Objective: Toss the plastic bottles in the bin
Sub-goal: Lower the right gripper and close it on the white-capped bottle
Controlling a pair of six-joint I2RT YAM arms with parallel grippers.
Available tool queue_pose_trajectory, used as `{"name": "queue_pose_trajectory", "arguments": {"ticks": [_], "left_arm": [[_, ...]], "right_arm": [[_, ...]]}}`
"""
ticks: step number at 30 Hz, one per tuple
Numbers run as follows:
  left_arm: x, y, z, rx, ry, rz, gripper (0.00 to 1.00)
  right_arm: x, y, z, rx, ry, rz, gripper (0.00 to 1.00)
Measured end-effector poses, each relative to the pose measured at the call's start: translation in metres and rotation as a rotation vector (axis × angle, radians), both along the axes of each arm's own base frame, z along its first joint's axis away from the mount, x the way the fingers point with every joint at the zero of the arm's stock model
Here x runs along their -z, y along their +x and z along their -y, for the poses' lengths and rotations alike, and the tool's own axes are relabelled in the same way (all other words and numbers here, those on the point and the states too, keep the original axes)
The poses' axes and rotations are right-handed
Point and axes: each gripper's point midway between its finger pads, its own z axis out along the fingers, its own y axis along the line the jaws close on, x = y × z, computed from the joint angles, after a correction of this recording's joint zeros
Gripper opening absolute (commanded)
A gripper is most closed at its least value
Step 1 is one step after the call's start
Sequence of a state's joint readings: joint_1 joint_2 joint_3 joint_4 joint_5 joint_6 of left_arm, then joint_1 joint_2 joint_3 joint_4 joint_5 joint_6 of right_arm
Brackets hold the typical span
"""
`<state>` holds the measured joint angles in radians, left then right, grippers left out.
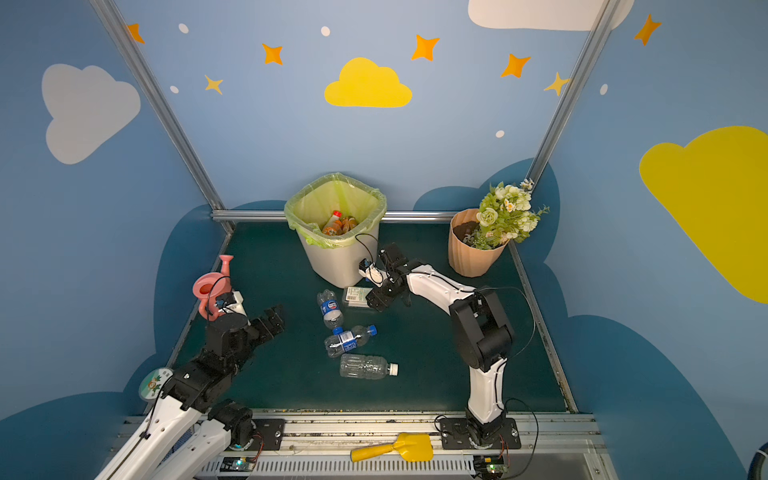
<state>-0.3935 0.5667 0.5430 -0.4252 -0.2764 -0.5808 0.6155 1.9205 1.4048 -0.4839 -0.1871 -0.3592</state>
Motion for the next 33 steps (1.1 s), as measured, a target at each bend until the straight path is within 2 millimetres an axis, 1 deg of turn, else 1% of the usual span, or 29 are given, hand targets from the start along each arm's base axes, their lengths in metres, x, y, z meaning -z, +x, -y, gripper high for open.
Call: {"name": "queue_pose_trajectory", "arguments": {"ticks": [5, 10, 12, 14, 17, 20, 24, 27, 30, 33], "left_arm": [[0.001, -0.001, -0.001, -0.001, 0.003, -0.006, 1.00], [0.002, -0.002, -0.001, -0.002, 0.005, -0.011, 1.00], [0.003, -0.002, -0.001, -0.002, 0.006, -0.012, 1.00], [0.002, -0.002, -0.001, -0.002, 0.005, -0.011, 1.00], [0.002, -0.003, -0.002, -0.003, 0.005, -0.009, 1.00], [0.006, -0.003, -0.002, -0.003, 0.007, -0.016, 1.00], [0.014, -0.003, -0.002, -0.003, 0.012, -0.036, 1.00], [0.017, -0.002, -0.001, -0.002, 0.016, -0.048, 1.00], [0.019, -0.001, 0.000, -0.001, 0.019, -0.056, 1.00], [0.020, -0.001, 0.000, 0.000, 0.020, -0.060, 1.00]], "right_arm": [[0.008, -0.004, -0.007, -0.039, 0.007, 0.011, 0.90], [0.016, -0.012, -0.014, -0.064, 0.017, -0.019, 0.86], [0.020, -0.018, -0.016, -0.076, 0.022, -0.037, 0.83], [0.027, -0.030, -0.016, -0.092, 0.019, -0.065, 0.79], [0.036, -0.049, -0.009, -0.099, 0.002, -0.111, 0.78], [0.034, -0.058, -0.003, -0.080, -0.014, -0.120, 0.77], [0.022, -0.047, -0.003, -0.023, -0.018, -0.082, 0.82], [0.013, -0.036, -0.007, 0.008, -0.015, -0.043, 0.83], [0.004, -0.024, -0.020, 0.019, -0.004, -0.005, 0.83], [0.006, -0.019, -0.033, 0.011, 0.000, 0.007, 0.83]]}}
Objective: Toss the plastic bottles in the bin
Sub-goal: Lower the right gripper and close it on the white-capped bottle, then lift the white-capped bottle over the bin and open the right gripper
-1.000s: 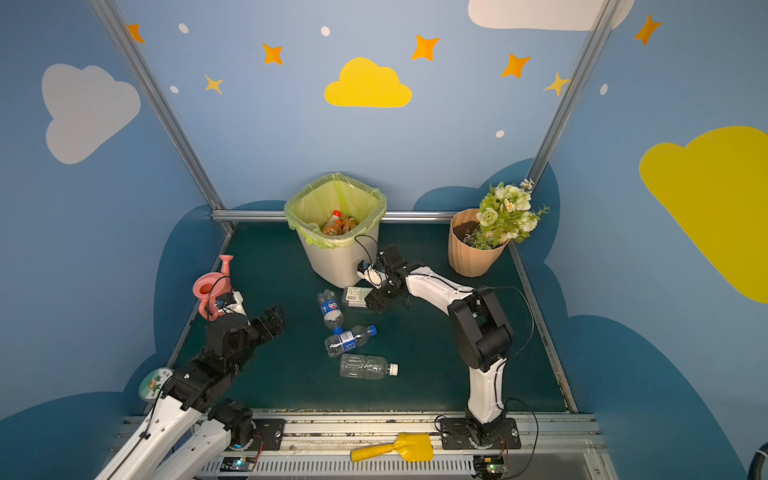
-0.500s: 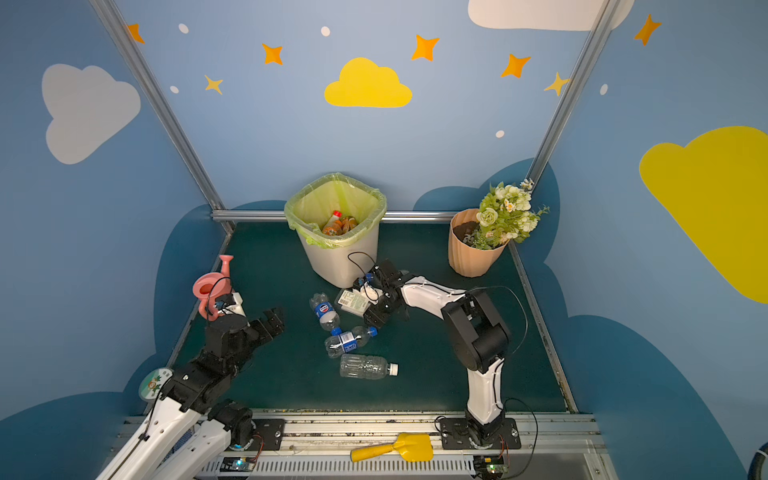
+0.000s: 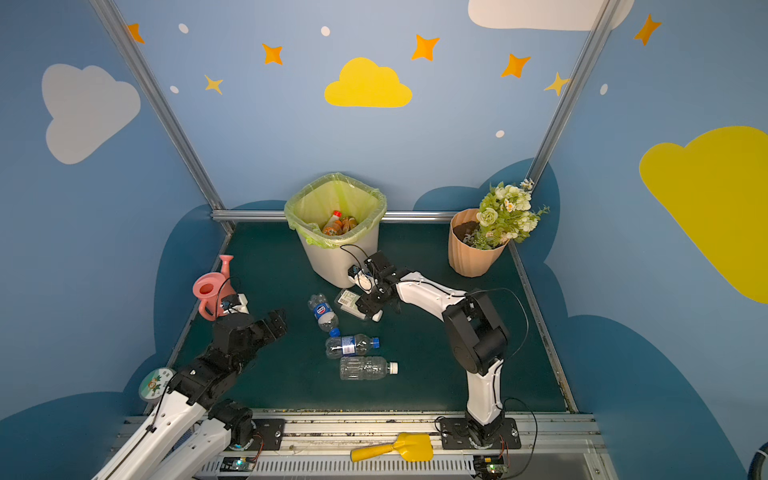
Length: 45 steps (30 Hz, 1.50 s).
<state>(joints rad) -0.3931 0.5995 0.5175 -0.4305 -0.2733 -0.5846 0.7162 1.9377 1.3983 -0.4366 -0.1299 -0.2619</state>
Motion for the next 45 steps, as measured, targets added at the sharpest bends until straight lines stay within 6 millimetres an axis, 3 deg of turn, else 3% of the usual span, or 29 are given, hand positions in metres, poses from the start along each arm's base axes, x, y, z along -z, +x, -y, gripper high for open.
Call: {"name": "queue_pose_trajectory", "arguments": {"ticks": [6, 10, 15, 19, 23, 28, 33, 40, 45], "left_arm": [[0.000, 0.000, 0.000, -0.004, -0.007, 0.001, 1.00], [-0.002, 0.000, 0.000, -0.005, -0.009, 0.006, 1.00], [-0.002, -0.001, 0.000, -0.005, -0.009, 0.009, 1.00], [-0.002, 0.000, 0.000, -0.005, -0.009, 0.008, 1.00], [-0.002, 0.000, 0.000, -0.005, -0.008, 0.006, 1.00], [-0.001, 0.000, 0.000, -0.005, -0.008, 0.005, 1.00], [0.000, 0.001, 0.000, -0.007, -0.010, 0.002, 1.00], [-0.002, 0.006, 0.003, -0.008, -0.022, 0.010, 1.00], [-0.003, 0.010, 0.006, -0.001, -0.031, 0.021, 1.00]], "right_arm": [[0.028, 0.003, -0.014, -0.008, -0.022, -0.045, 0.81], [0.045, 0.002, -0.015, -0.006, -0.044, -0.073, 0.68], [0.045, 0.001, -0.015, -0.006, -0.042, -0.077, 0.55], [0.038, -0.003, -0.012, -0.003, -0.035, -0.062, 0.55], [0.010, -0.015, 0.000, 0.014, 0.003, -0.028, 0.55], [-0.048, -0.026, 0.010, 0.038, 0.114, 0.068, 0.53], [-0.086, -0.040, 0.027, 0.072, 0.211, 0.142, 0.53], [-0.124, -0.045, 0.071, 0.208, 0.345, 0.245, 0.54], [-0.183, -0.034, 0.103, 0.328, 0.496, 0.373, 0.54]]}}
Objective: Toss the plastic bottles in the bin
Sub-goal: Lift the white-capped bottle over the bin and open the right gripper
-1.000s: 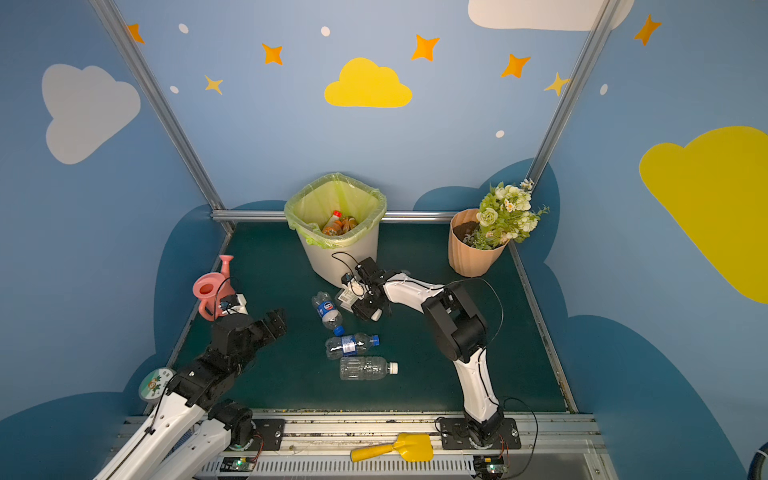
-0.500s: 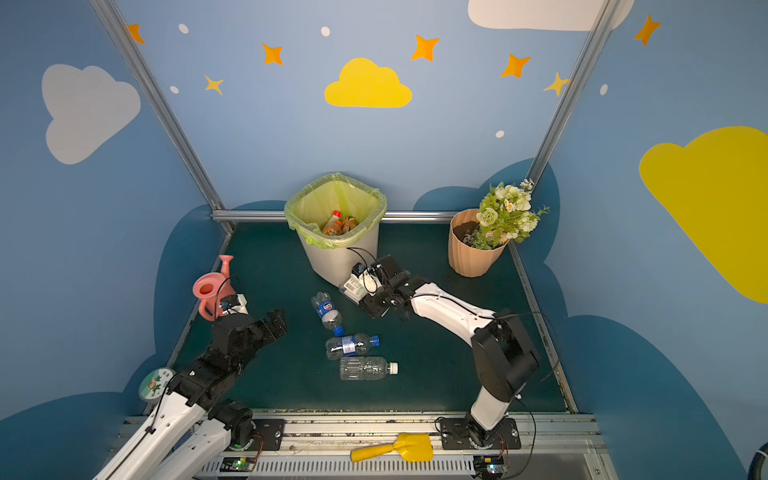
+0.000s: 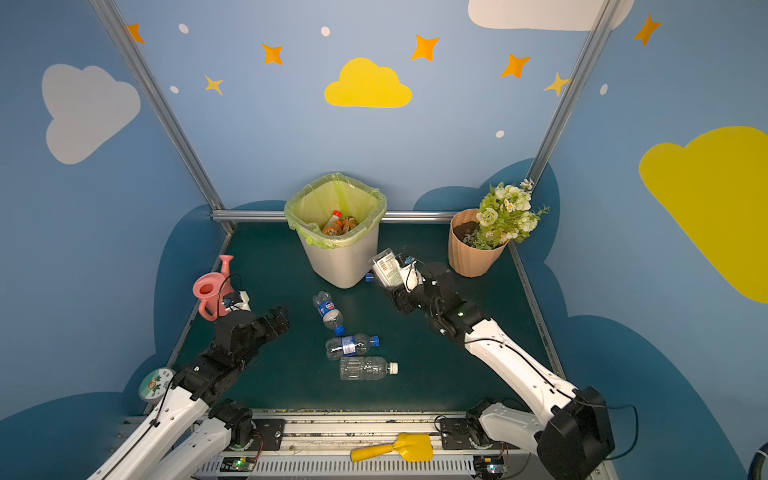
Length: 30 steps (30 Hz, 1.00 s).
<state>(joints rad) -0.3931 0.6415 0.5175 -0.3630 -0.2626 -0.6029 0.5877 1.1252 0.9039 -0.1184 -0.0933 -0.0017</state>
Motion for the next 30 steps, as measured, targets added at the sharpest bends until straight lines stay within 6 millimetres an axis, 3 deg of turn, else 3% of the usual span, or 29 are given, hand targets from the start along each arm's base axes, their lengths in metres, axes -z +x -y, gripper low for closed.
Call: {"name": "queue_pose_trajectory", "arguments": {"ticks": [7, 11, 18, 21, 24, 27, 30], "left_arm": [[0.002, 0.007, 0.012, 0.047, -0.007, -0.002, 1.00], [-0.002, 0.008, 0.025, 0.100, -0.001, 0.017, 1.00], [-0.005, 0.007, 0.043, 0.179, 0.023, 0.039, 1.00], [-0.005, 0.008, 0.045, 0.185, 0.028, 0.040, 1.00], [-0.005, 0.008, 0.045, 0.184, 0.030, 0.039, 1.00], [-0.005, 0.008, 0.045, 0.181, 0.032, 0.039, 1.00], [-0.005, 0.008, 0.043, 0.171, 0.037, 0.036, 1.00]], "right_arm": [[-0.085, 0.012, 0.032, 0.115, 0.222, 0.189, 0.55], [-0.127, 0.014, 0.034, 0.123, 0.308, 0.269, 0.54], [-0.224, 0.014, 0.030, 0.090, 0.507, 0.452, 0.54], [-0.252, 0.025, 0.015, 0.039, 0.572, 0.486, 0.54], [-0.265, 0.048, -0.009, -0.010, 0.624, 0.464, 0.54], [-0.264, 0.082, -0.049, -0.081, 0.654, 0.385, 0.57], [-0.241, 0.123, -0.097, -0.145, 0.631, 0.251, 0.65]]}}
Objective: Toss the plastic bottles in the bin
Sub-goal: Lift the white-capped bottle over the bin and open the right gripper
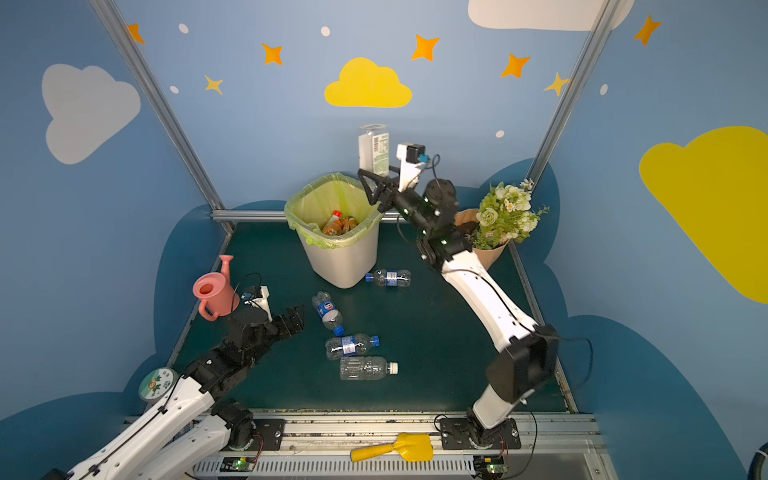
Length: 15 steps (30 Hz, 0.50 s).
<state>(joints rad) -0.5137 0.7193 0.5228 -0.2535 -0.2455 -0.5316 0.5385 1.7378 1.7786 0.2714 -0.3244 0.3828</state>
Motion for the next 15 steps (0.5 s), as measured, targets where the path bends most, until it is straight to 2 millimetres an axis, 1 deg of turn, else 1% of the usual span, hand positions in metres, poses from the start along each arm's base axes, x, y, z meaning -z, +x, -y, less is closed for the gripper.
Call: {"name": "queue_pose_trajectory", "arguments": {"ticks": [1, 2, 3, 4, 6, 8, 9, 11, 13, 15], "left_arm": [[0.000, 0.000, -0.001, -0.003, 0.003, -0.003, 1.00], [0.001, -0.001, -0.002, -0.007, 0.007, -0.006, 1.00], [0.000, -0.001, -0.003, -0.009, 0.010, -0.008, 1.00], [0.000, -0.001, -0.003, -0.012, 0.012, -0.009, 1.00], [-0.001, -0.002, -0.005, -0.018, 0.017, -0.008, 1.00], [-0.002, -0.004, -0.008, -0.026, 0.020, -0.006, 1.00], [-0.003, -0.004, -0.009, -0.029, 0.021, -0.003, 1.00], [-0.004, -0.005, -0.010, -0.032, 0.019, 0.003, 1.00], [-0.006, -0.006, -0.011, -0.036, 0.019, 0.008, 1.00], [-0.007, -0.007, -0.012, -0.040, 0.021, 0.009, 1.00]], "right_arm": [[0.012, 0.011, -0.011, -0.021, -0.018, -0.038, 0.68], [0.029, 0.023, -0.023, -0.041, -0.043, -0.091, 0.73], [0.046, 0.032, -0.035, -0.066, -0.071, -0.143, 0.80], [0.061, 0.039, -0.042, -0.080, -0.096, -0.190, 0.83], [0.087, 0.048, -0.050, -0.093, -0.160, -0.271, 0.91], [0.095, 0.048, -0.049, -0.086, -0.208, -0.304, 0.93], [0.092, 0.045, -0.045, -0.077, -0.222, -0.308, 0.94], [0.079, 0.035, -0.031, -0.041, -0.239, -0.286, 0.94], [0.060, 0.018, -0.011, -0.005, -0.239, -0.250, 0.94], [0.030, -0.007, 0.019, 0.046, -0.222, -0.188, 0.94]]}}
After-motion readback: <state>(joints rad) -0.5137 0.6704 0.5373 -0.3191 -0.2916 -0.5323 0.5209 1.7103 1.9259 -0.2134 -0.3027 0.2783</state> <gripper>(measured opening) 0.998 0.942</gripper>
